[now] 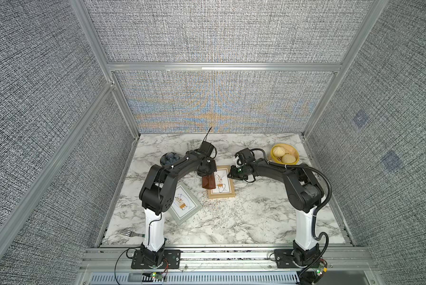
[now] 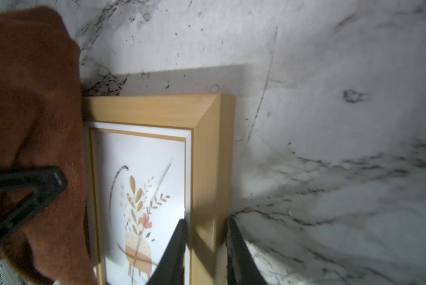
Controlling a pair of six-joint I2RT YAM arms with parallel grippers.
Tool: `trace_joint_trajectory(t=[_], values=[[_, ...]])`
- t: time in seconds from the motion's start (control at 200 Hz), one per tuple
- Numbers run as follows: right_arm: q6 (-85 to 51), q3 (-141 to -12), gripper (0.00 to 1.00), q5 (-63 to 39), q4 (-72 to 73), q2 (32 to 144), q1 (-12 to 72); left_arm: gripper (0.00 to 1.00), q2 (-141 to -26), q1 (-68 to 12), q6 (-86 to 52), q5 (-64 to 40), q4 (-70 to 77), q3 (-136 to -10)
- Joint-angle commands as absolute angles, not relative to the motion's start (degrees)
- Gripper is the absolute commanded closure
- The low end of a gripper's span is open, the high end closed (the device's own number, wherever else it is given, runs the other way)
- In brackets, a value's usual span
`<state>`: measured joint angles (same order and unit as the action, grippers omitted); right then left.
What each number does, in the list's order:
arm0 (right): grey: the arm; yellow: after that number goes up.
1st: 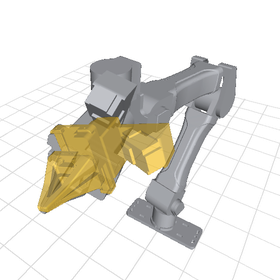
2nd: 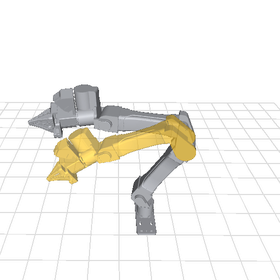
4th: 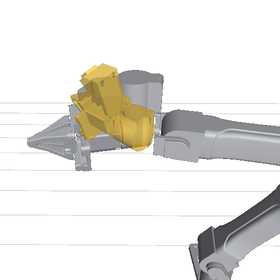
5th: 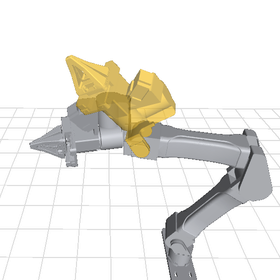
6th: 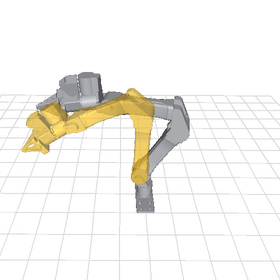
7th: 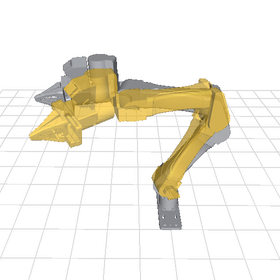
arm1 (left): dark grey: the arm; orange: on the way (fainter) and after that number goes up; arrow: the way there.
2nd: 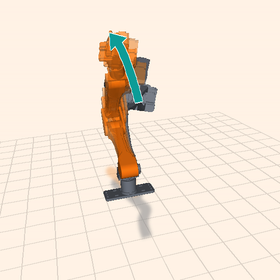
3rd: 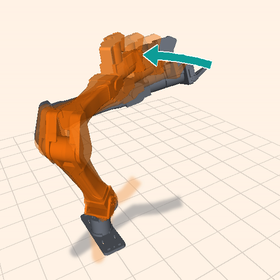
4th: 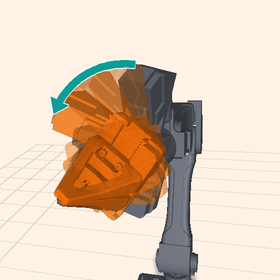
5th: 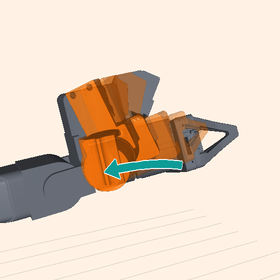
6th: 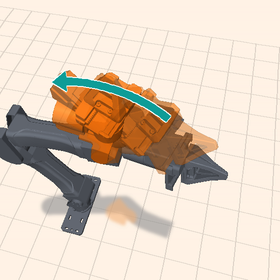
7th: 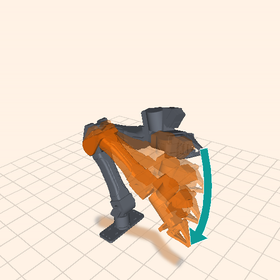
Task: Wipe the picture frame with a cloth
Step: Wipe the dirt from the picture frame.
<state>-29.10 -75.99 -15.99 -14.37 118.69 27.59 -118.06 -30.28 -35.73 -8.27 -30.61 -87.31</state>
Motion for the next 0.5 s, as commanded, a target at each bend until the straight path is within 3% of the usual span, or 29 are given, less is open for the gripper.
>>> trace_joint_trajectory(t=[0.0, 0.17, 0.495], values=[[-28.5, -74.9, 0.96, -8.0, -23.1, 121.0, 27.4, 1.0, -120.9, -30.1, -32.4, -5.2, -35.7, -92.1], [-28.7, -74.9, 0.96, -8.1, -23.0, 121.0, 27.4, 1.0, -121.5, -29.9, -32.3, -2.8, -37.3, -91.7], [-30.1, -75.2, 0.97, -8.6, -23.3, 121.1, 27.4, 1.0, -114.2, -30.8, -35.7, -10.3, -32.2, -75.0]])
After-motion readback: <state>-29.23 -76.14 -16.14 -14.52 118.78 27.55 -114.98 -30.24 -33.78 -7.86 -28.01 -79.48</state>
